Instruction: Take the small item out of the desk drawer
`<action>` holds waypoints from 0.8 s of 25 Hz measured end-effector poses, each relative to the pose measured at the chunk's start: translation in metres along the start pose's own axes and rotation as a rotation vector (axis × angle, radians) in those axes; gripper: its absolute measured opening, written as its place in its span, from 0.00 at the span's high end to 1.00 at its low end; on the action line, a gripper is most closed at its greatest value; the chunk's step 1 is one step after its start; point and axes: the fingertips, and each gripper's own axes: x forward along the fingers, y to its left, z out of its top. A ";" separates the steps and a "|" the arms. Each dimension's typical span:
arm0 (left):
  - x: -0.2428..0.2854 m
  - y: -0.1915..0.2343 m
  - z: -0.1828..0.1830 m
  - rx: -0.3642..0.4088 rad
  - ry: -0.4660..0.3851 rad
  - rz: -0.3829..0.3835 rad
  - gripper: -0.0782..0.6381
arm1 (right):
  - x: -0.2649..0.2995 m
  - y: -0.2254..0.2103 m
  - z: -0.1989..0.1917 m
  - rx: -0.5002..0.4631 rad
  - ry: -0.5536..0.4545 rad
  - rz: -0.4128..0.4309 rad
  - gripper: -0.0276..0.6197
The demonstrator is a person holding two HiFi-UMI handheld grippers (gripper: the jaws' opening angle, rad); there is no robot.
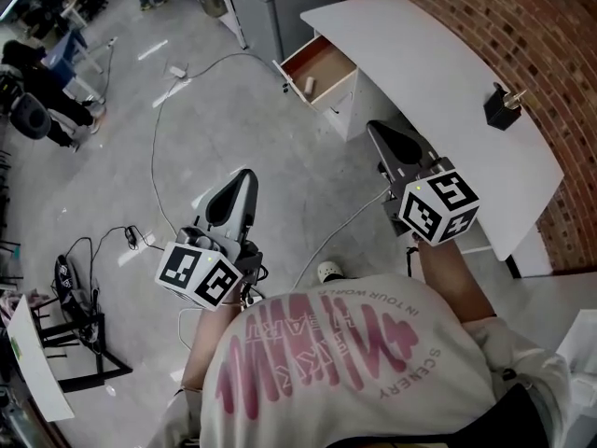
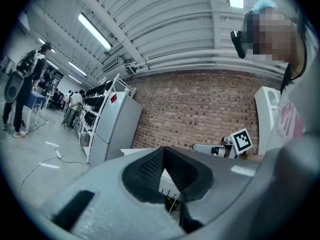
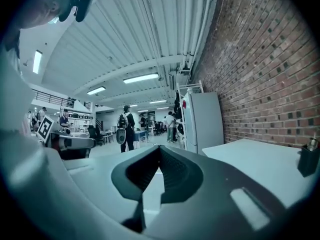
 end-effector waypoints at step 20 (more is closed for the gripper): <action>0.088 0.052 -0.039 -0.052 0.087 0.077 0.88 | 0.083 -0.095 -0.069 0.120 0.184 0.018 0.94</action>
